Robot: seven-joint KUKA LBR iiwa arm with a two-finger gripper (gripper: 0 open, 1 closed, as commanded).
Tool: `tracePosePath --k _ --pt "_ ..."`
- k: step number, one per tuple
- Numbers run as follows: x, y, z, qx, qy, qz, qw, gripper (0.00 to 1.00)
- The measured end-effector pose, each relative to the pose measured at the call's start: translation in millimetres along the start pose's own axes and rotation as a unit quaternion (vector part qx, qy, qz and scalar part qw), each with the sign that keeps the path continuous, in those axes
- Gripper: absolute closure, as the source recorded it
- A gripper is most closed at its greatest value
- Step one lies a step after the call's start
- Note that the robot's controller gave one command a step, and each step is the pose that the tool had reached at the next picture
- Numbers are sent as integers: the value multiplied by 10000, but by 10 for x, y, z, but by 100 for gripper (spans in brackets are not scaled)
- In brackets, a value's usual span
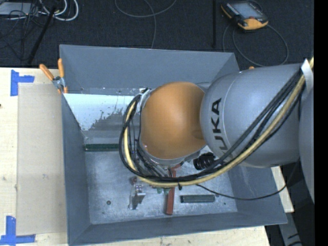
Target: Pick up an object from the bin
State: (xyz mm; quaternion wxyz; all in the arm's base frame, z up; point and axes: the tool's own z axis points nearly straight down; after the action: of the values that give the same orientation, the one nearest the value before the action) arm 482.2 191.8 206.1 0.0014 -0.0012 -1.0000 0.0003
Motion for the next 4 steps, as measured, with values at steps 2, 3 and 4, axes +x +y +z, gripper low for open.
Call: tracePosePath --k 2,3,4 --pt "-778 -812 836 6 27 257 9997 0" --pt "-848 -1136 873 1 -6 -230 9997 0" --pt "-753 -950 1355 0 -20 -479 9989 0"
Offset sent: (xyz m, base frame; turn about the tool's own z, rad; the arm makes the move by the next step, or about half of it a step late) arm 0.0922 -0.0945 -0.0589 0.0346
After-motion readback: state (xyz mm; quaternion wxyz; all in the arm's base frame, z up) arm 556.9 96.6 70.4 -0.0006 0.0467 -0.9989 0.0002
